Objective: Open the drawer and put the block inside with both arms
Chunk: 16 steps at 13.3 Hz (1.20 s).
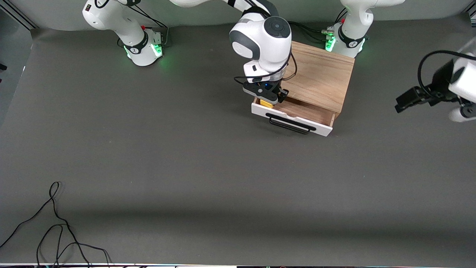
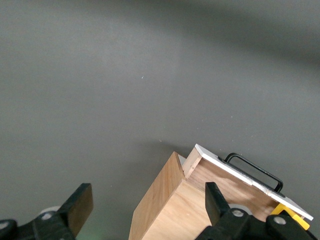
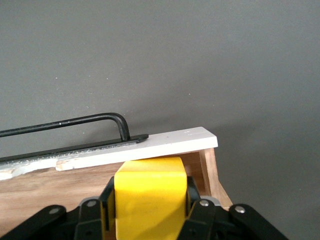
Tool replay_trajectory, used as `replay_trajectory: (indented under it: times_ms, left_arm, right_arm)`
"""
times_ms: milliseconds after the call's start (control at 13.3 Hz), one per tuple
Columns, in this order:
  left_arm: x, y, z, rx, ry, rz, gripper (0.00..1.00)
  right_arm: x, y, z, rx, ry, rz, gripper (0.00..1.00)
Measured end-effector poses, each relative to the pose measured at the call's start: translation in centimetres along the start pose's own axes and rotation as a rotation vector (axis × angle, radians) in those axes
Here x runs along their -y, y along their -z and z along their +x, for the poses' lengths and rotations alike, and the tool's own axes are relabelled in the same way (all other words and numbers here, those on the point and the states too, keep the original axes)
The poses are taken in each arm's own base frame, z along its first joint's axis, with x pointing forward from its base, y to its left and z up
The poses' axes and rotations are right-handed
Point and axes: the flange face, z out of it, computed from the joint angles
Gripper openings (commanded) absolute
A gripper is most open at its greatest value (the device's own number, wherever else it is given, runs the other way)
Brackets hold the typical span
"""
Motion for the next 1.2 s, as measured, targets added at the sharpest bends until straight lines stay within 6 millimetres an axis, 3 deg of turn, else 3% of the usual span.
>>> replay_trajectory:
  times_ms: [226, 677, 903, 1204]
  left_arm:
    - [0.4, 0.0, -1.1, -0.006, 0.003, 0.002, 1.0]
    - [0.5, -0.4, -1.2, -0.009, 0.006, 0.002, 1.0]
    - [0.5, -0.5, -1.2, -0.008, 0.005, 0.003, 1.0]
    - [-0.6, -0.5, -1.8, -0.014, -0.029, 0.061, 1.0]
  right_arm:
    - [0.2, 0.8, 0.2, -0.001, -0.002, 0.014, 1.0]
    - [-0.6, 5.1, 2.0, 0.001, -0.028, 0.016, 1.0]
    - [-2.7, 9.6, 6.6, 0.008, -0.074, -0.011, 1.0]
    - [-8.8, 17.7, 16.6, 0.054, -0.036, -0.018, 1.0]
